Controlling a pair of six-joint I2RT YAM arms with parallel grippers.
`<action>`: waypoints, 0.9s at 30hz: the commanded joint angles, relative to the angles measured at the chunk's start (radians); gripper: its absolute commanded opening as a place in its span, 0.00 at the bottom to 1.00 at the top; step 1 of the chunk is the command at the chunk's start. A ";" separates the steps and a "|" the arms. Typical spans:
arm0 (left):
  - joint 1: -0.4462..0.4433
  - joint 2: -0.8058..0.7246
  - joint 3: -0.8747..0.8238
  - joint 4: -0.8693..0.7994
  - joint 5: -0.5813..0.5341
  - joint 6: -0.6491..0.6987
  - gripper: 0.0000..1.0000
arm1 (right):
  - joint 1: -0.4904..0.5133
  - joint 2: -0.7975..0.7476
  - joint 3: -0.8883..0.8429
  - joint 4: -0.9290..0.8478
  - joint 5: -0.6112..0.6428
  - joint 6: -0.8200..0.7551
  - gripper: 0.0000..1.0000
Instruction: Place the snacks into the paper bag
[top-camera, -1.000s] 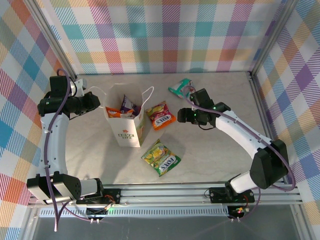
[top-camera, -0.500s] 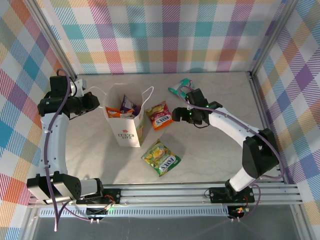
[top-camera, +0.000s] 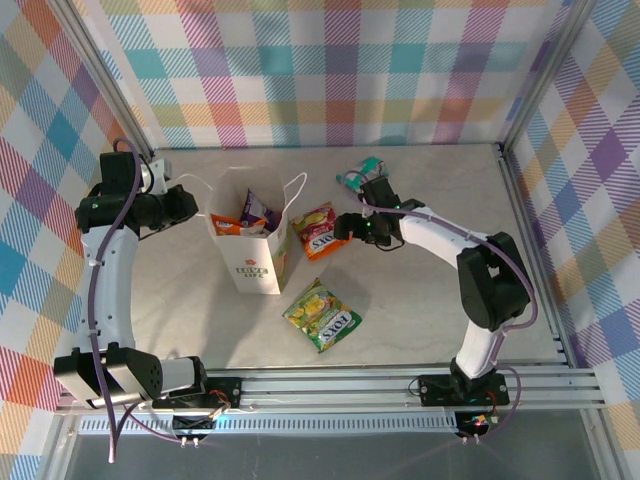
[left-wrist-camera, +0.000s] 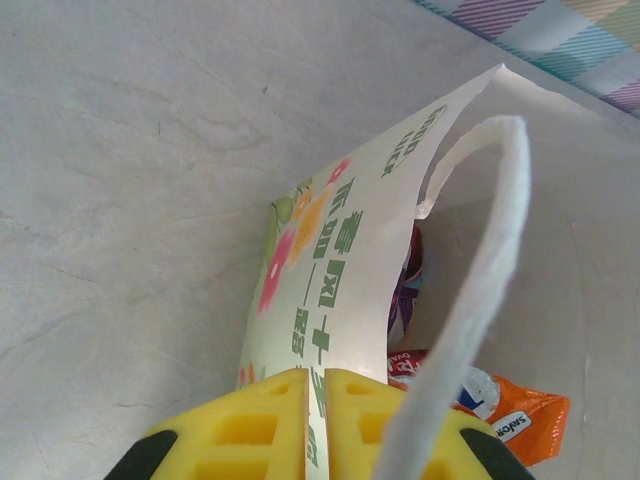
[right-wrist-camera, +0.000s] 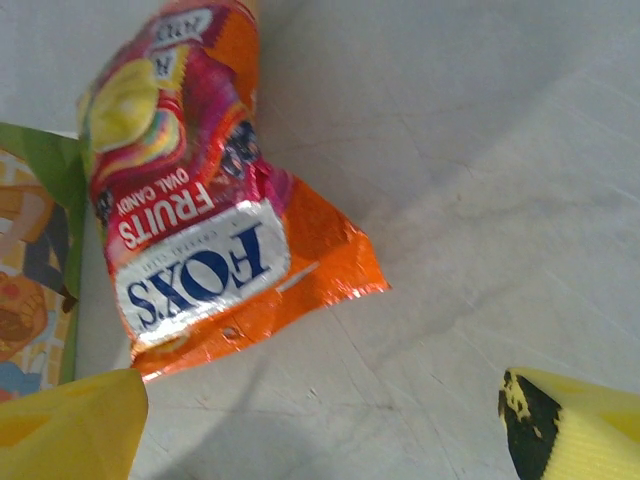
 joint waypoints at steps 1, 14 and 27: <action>0.021 0.002 0.042 -0.033 -0.017 0.018 0.13 | -0.005 0.039 0.042 0.051 -0.042 -0.012 0.91; 0.021 -0.001 0.045 -0.043 -0.028 0.021 0.13 | -0.005 0.159 0.144 0.033 -0.048 0.027 0.96; 0.021 0.004 0.054 -0.044 -0.025 0.020 0.13 | -0.005 0.249 0.222 0.036 -0.106 0.038 0.99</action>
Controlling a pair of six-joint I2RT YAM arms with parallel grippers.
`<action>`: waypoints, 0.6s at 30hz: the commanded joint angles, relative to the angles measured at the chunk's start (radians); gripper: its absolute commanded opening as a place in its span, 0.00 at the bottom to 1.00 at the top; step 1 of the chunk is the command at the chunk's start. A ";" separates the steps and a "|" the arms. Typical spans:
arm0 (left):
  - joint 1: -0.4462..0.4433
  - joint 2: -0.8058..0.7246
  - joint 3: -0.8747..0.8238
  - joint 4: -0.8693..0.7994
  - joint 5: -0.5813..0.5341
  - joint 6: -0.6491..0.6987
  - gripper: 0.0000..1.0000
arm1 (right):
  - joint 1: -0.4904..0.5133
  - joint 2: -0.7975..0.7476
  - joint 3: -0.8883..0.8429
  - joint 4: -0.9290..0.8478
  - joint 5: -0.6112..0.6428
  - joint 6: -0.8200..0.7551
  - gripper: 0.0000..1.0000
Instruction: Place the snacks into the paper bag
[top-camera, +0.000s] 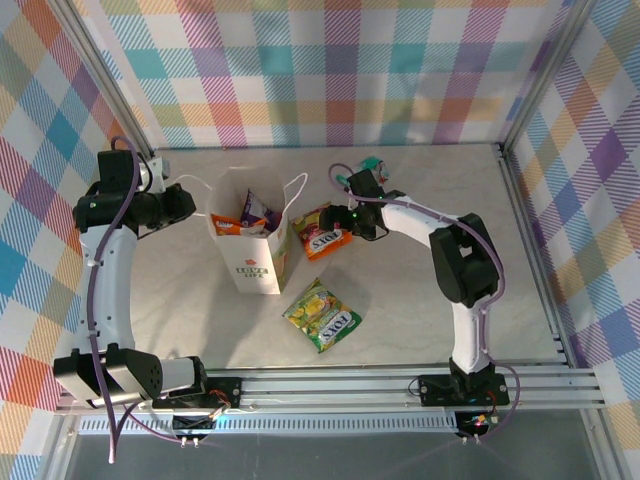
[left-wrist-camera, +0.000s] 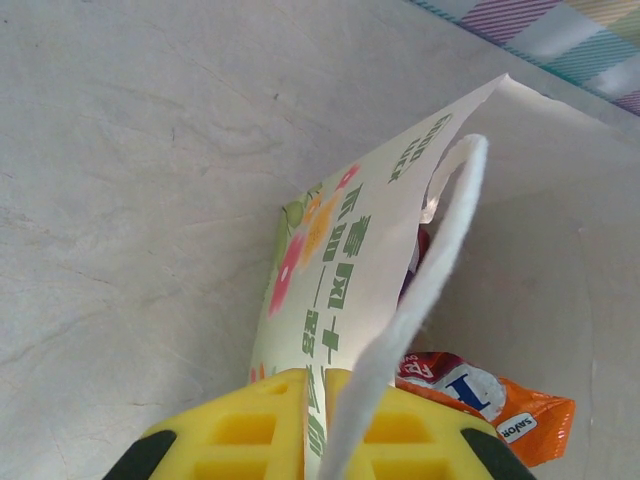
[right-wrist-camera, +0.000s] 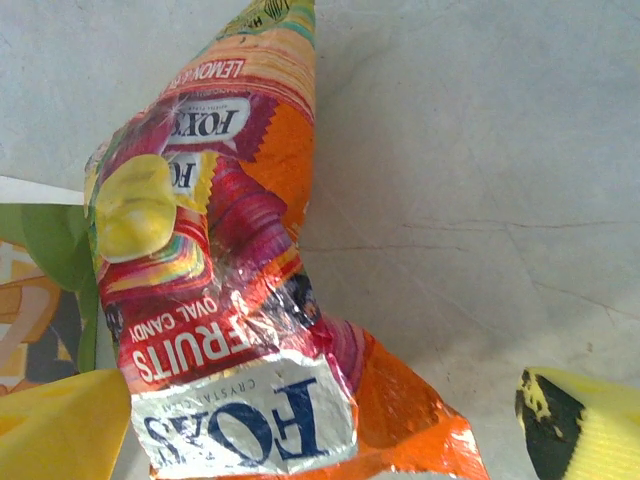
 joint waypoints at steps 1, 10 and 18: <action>0.021 0.002 0.029 -0.034 0.000 0.017 0.13 | -0.005 0.023 0.035 0.008 -0.038 0.017 0.99; 0.021 0.002 0.028 -0.036 0.001 0.021 0.13 | 0.001 0.078 0.089 -0.031 -0.044 0.019 1.00; 0.021 0.005 0.035 -0.037 0.006 0.022 0.14 | 0.014 0.118 0.144 -0.087 -0.038 0.000 0.99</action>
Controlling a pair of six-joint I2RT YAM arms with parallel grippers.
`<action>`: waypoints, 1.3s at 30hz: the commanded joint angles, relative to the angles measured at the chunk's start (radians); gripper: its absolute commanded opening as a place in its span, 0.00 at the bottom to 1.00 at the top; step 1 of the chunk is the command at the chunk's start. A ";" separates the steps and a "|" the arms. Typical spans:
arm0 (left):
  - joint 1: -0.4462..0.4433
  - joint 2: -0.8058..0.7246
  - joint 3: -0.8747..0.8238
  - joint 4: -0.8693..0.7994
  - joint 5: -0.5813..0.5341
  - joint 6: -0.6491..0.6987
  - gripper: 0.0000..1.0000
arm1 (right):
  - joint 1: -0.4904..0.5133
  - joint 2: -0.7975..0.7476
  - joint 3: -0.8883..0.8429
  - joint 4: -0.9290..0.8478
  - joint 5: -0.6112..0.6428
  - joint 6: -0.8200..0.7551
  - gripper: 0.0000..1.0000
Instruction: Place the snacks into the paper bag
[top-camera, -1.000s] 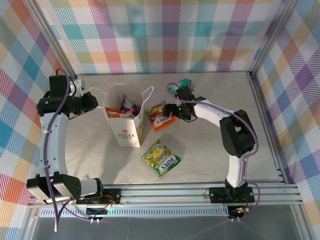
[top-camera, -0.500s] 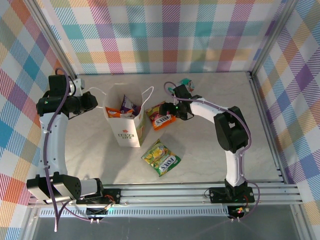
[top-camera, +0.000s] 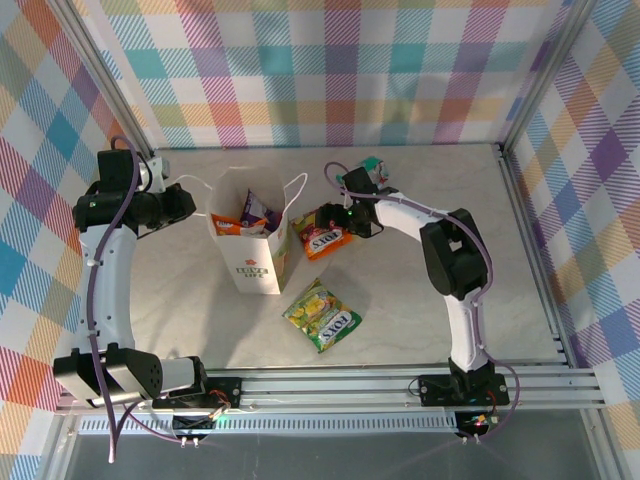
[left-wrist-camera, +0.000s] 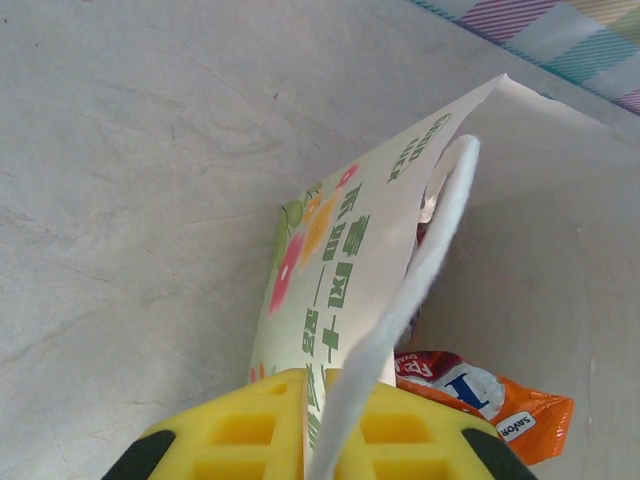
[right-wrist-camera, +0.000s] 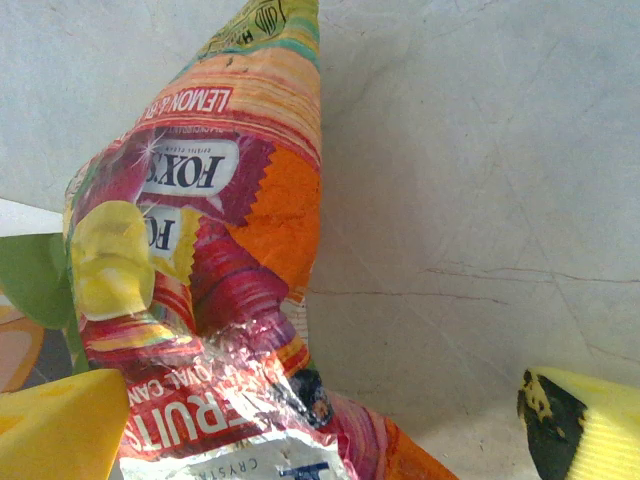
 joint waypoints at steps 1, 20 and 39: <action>0.021 0.001 0.031 -0.030 0.006 0.022 0.13 | 0.012 0.028 0.051 -0.057 -0.012 -0.017 0.99; 0.021 -0.005 0.014 -0.025 0.004 0.027 0.14 | 0.052 0.064 0.102 -0.183 0.094 -0.092 0.81; 0.021 -0.020 0.006 -0.028 0.001 0.028 0.14 | 0.053 0.027 0.097 -0.241 0.178 -0.123 0.27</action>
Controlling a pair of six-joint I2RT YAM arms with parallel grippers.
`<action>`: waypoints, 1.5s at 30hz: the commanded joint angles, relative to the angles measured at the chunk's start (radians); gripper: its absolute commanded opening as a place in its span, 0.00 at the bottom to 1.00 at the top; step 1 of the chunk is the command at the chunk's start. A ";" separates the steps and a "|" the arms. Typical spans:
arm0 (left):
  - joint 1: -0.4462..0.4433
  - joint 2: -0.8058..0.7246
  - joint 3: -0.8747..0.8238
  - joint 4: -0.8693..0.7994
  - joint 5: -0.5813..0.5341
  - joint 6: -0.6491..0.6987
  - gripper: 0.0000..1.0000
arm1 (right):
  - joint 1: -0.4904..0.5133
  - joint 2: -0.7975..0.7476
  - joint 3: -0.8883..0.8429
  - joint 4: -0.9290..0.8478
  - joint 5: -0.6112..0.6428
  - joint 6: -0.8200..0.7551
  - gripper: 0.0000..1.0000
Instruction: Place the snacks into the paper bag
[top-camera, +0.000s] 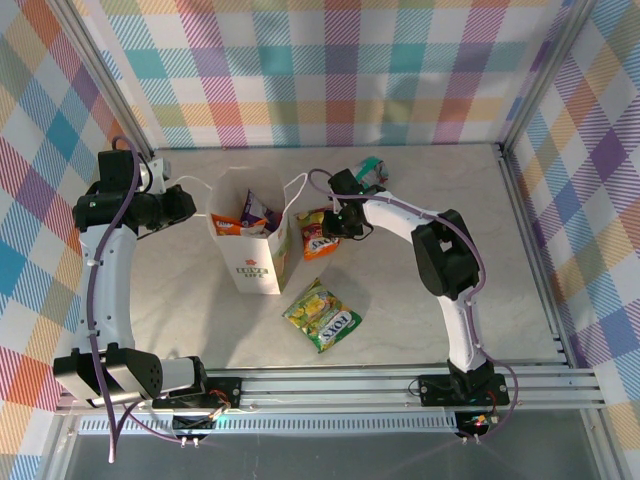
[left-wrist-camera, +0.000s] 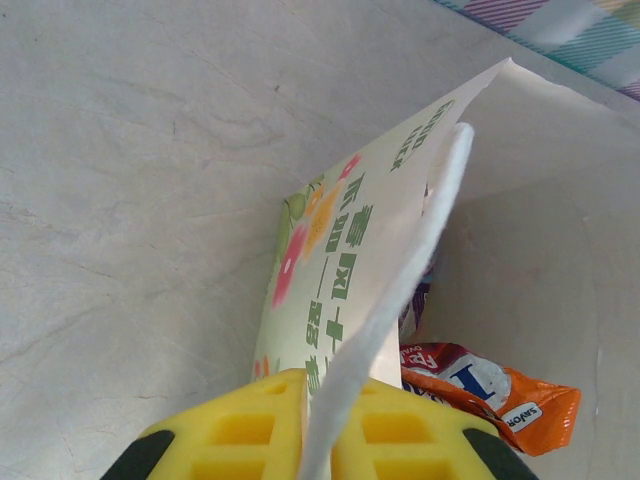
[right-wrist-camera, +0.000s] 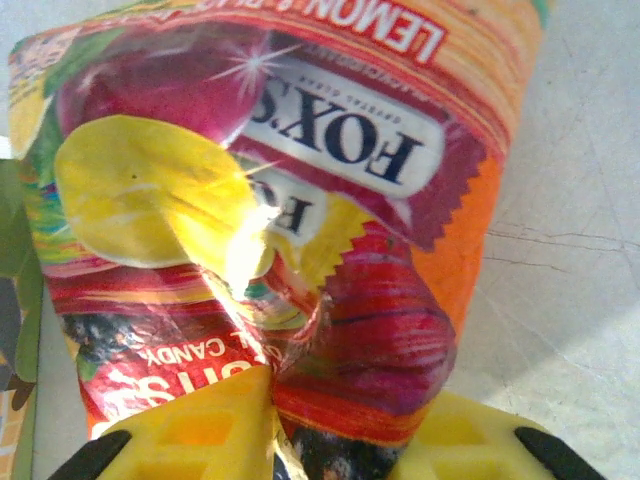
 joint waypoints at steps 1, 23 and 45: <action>0.021 -0.020 0.004 -0.013 0.002 0.010 0.14 | -0.005 -0.012 0.010 -0.101 0.084 -0.020 0.25; 0.021 -0.013 0.005 0.002 0.033 -0.008 0.14 | -0.004 -0.144 0.016 -0.187 0.175 -0.112 0.04; 0.021 -0.016 -0.031 0.048 0.062 -0.041 0.14 | 0.002 -0.425 0.077 -0.298 0.267 -0.136 0.00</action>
